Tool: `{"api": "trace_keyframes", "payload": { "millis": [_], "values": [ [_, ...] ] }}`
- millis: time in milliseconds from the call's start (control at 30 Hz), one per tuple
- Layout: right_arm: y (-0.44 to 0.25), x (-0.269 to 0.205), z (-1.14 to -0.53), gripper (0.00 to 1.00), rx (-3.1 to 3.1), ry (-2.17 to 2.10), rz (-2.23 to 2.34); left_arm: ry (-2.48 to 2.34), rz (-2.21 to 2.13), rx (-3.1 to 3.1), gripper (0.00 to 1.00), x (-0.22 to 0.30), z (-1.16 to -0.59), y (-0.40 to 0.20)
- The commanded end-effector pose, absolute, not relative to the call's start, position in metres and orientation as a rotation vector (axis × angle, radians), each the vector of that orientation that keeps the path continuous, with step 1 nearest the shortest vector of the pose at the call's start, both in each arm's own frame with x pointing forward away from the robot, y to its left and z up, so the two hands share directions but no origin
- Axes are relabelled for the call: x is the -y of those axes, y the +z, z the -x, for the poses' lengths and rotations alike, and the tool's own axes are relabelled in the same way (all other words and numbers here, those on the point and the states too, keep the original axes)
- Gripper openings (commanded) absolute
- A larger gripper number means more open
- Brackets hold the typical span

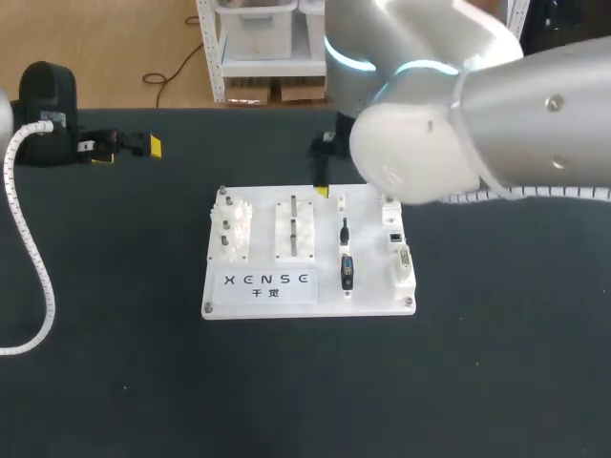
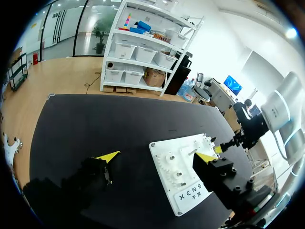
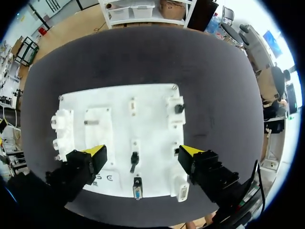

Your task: Insert the USB connector, Ethernet cable, and multi-pin plug into their matching sockets one by one.

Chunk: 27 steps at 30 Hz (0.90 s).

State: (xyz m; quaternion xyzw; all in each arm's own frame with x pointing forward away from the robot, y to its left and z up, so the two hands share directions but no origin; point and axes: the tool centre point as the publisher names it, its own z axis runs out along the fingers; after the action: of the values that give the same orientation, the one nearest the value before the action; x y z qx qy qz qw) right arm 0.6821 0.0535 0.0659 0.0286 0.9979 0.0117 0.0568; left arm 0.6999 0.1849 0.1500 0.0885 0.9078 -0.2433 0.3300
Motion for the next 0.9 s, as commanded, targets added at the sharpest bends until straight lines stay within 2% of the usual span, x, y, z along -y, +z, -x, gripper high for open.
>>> {"api": "trace_keyframes", "payload": {
  "millis": [33,467,500,600,700,900],
  "values": [
    [0.054,-0.057,-0.667,1.0,-3.026,0.094,-0.091,-0.636,-0.232,-2.374,1.0,-0.185,-0.7,0.15],
    [0.025,-0.067,-0.665,1.0,-3.077,0.072,-0.085,-0.636,-0.232,-2.374,1.0,-0.185,-0.7,0.15],
    [0.024,-0.067,-0.665,0.98,-3.078,0.067,-0.084,-0.636,-0.232,-2.374,1.0,-0.185,-0.7,0.15],
    [0.022,-0.067,-0.666,0.67,-3.081,0.063,-0.089,-0.636,-0.232,-2.374,1.0,-0.185,-0.7,0.15],
    [0.021,-0.066,-0.666,0.5,-3.083,0.054,-0.095,-0.636,-0.232,-2.374,1.0,-0.185,-0.7,0.15],
    [0.018,-0.063,-0.665,0.44,-3.083,0.046,-0.09,-0.636,-0.232,-2.374,1.0,-0.185,-0.7,0.15]
  ]
}}
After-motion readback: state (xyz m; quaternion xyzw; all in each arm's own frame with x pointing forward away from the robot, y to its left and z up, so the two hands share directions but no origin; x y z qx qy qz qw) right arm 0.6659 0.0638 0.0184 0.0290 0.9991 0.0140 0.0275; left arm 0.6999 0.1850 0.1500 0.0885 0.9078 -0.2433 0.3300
